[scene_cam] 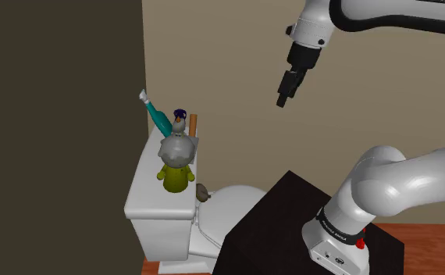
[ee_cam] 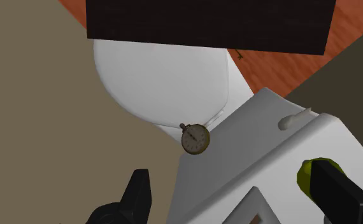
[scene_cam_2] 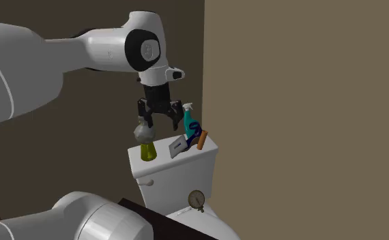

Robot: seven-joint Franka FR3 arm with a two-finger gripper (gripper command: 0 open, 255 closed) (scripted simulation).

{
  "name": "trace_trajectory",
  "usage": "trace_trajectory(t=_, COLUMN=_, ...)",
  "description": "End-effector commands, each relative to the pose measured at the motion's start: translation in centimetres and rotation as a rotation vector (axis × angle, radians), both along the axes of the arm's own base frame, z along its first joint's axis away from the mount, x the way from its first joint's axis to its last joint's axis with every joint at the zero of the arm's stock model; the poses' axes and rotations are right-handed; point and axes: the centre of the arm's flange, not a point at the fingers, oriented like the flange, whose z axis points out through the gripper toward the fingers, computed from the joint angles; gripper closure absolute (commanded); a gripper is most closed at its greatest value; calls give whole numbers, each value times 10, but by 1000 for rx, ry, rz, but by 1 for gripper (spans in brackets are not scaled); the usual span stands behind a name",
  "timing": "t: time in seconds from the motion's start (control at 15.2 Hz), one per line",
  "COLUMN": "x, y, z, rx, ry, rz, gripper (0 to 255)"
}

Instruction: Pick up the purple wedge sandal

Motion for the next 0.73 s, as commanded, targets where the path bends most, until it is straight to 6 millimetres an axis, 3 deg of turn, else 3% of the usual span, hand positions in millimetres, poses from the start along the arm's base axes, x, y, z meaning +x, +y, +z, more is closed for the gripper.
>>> trace_trajectory(t=0.0, x=0, y=0, z=0, rx=0, ry=0, rz=0, gripper=0)
trace_trajectory(t=0.66, x=97, y=30, z=-69, rx=52, ry=-64, rz=-144, gripper=0)
